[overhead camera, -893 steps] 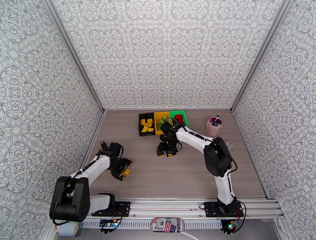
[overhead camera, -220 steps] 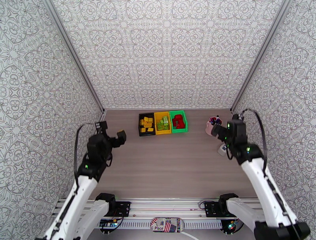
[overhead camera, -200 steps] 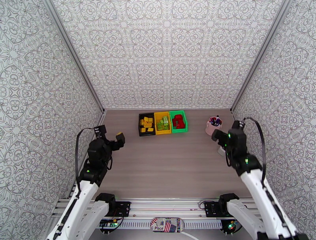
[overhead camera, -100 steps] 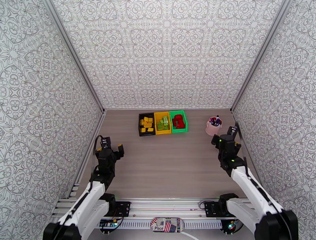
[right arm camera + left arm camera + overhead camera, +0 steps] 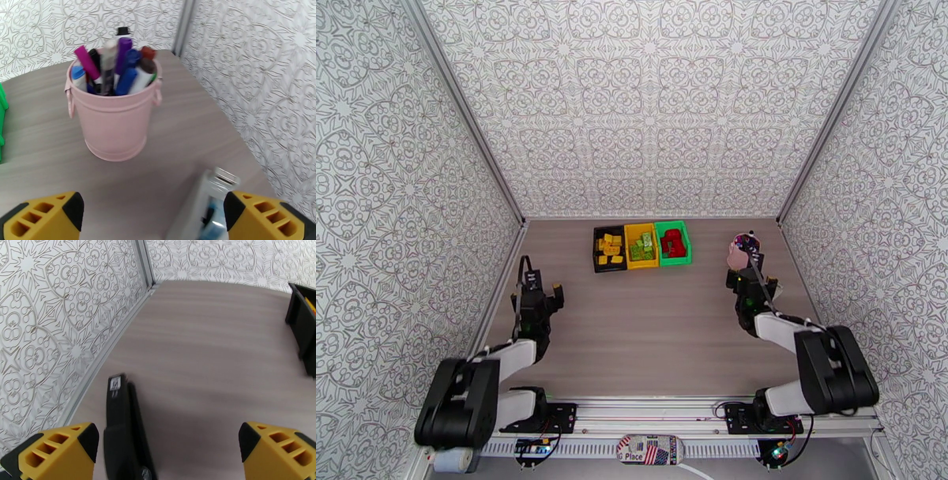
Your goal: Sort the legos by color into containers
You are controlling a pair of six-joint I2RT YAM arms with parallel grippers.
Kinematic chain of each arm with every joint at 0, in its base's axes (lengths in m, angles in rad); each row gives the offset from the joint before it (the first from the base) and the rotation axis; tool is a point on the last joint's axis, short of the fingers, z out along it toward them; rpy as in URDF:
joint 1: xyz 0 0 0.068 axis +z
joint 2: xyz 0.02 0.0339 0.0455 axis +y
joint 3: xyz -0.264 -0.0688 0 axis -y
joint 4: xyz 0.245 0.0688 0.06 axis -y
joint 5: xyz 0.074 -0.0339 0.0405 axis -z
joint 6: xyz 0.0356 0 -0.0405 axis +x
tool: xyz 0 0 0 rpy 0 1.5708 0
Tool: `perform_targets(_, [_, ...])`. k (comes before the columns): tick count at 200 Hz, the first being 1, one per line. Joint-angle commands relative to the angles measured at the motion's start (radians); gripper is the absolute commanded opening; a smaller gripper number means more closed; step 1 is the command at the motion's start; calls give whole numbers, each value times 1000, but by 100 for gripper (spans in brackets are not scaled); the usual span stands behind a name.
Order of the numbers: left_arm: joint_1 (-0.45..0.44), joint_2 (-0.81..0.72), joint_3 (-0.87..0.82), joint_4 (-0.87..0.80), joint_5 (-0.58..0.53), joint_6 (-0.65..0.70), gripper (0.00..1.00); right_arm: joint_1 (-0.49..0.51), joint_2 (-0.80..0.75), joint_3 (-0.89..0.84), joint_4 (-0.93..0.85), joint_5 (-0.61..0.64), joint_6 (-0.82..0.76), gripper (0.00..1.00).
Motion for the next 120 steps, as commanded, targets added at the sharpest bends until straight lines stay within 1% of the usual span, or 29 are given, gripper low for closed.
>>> perform_targets(1, [0, 136, 23, 263, 81, 2, 99, -19, -2, -46, 168, -107, -48, 99])
perform_targets(10, [-4, 217, 12, 396, 78, 30, 99, -26, -14, -85, 222, -152, -56, 99])
perform_targets(13, [-12, 226, 13, 412, 65, 37, 99, -32, -16, -101, 246, -172, -56, 99])
perform_targets(19, [-19, 201, 37, 322, 49, 26, 99, -47, -19, -129, 292, -221, -56, 99])
perform_targets(26, [-12, 175, 65, 218, 75, 14, 99, -56, -3, -155, 334, -274, -67, 99])
perform_targets(34, [1, 197, 67, 254, 94, 16, 99, -58, 47, -174, 457, -285, -82, 99])
perform_targets(39, [3, 200, 70, 258, 76, 9, 100, -57, 35, -163, 419, -280, -73, 99])
perform_targets(47, [10, 187, 84, 202, 77, -12, 99, -64, 15, -151, 346, -288, -64, 99])
perform_targets(56, [26, 192, 84, 210, 89, -19, 99, -66, 29, -155, 386, -287, -67, 99])
perform_targets(65, [33, 187, 86, 198, 95, -29, 99, -66, 18, -151, 360, -288, -66, 99])
perform_targets(120, [26, 189, 86, 203, 92, -22, 99, -66, 22, -155, 376, -287, -68, 99])
